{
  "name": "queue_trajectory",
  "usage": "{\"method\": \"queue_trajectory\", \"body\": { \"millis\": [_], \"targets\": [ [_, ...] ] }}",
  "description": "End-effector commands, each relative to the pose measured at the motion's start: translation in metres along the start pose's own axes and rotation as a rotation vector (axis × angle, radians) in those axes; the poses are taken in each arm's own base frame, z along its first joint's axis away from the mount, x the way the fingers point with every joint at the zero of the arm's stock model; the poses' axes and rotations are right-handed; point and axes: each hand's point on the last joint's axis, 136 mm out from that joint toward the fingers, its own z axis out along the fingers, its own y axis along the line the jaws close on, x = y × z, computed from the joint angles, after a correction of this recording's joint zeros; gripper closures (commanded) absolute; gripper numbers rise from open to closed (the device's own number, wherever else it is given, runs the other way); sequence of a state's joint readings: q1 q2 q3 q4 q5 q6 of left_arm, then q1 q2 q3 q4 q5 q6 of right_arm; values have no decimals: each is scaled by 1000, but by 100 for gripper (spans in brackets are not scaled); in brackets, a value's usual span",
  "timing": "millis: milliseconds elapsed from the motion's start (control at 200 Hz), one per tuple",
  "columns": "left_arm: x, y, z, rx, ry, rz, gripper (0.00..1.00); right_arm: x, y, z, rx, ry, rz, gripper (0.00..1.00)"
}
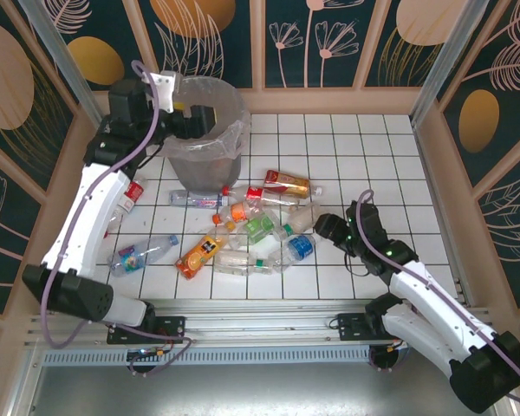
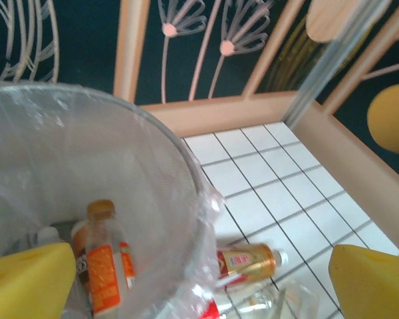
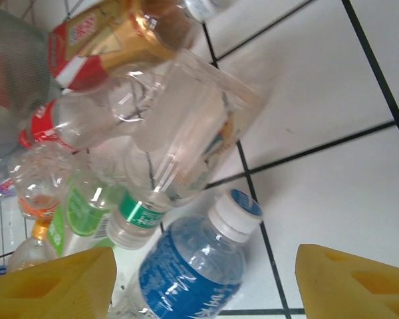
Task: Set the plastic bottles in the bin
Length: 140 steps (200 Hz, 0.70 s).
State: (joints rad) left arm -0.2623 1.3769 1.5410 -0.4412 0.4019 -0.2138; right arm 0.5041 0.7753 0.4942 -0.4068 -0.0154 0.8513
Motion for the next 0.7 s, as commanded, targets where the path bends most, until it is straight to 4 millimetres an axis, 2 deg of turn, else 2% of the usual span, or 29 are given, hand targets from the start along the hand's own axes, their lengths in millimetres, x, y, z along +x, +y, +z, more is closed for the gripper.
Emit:
{"method": "queue_trajectory", "body": {
  "millis": [0, 90, 190, 380, 445, 570, 696],
  "targets": [
    [26, -37, -5, 126, 39, 14, 1, 6, -9, 3, 8, -2, 75, 28],
    [49, -70, -13, 226, 65, 9, 2, 11, -9, 8, -19, 5, 106, 32],
    [75, -92, -20, 305, 94, -13, 2, 15, -7, 14, -47, 19, 134, 35],
    [132, -111, -17, 381, 205, -31, 1, 20, 2, 22, -107, 50, 162, 38],
    [147, -113, -13, 388, 237, -41, 2, 26, 4, 25, -120, 76, 162, 35],
    [156, -115, -10, 398, 248, -50, 2, 35, 3, 27, -126, 106, 174, 29],
    [156, -116, -8, 400, 246, -46, 1, 47, 5, 30, -134, 144, 181, 25]
  ]
}}
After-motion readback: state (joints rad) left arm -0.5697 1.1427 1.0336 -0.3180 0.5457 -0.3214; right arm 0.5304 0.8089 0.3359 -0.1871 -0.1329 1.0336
